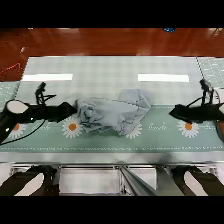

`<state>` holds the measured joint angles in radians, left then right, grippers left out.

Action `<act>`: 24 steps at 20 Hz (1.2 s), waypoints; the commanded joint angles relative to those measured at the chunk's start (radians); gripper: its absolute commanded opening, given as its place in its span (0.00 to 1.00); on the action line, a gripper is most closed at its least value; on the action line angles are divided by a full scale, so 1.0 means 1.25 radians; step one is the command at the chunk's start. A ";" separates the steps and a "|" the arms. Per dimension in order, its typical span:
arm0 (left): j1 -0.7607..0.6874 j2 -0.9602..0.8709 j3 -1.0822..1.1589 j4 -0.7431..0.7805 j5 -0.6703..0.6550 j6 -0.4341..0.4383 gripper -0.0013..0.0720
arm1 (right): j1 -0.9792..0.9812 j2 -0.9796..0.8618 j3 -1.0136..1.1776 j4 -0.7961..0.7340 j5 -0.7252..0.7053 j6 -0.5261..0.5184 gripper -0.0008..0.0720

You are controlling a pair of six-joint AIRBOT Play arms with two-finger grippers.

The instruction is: Fold the shirts.

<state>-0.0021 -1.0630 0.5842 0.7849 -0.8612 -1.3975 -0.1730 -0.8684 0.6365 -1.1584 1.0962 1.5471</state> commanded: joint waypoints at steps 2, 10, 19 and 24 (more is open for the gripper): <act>-0.028 -0.148 0.034 -0.136 0.097 0.107 0.70 | -0.013 0.022 -0.092 0.157 -0.029 -0.081 0.57; -0.025 -0.202 0.126 -0.134 0.012 0.167 0.05 | 0.128 -0.144 -0.086 0.271 -0.100 -0.120 0.57; -0.025 -0.202 0.128 -0.134 -0.008 0.167 0.04 | 0.231 -0.430 0.107 0.279 -0.169 -0.107 0.49; -0.025 -0.202 0.129 -0.135 0.004 0.167 0.05 | 0.231 -0.530 0.192 0.295 -0.156 -0.099 0.36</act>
<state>-0.0334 -1.3151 0.7441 0.6174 -0.8635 -1.1896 0.1123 -1.4593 0.8181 -0.7925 0.9001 1.4212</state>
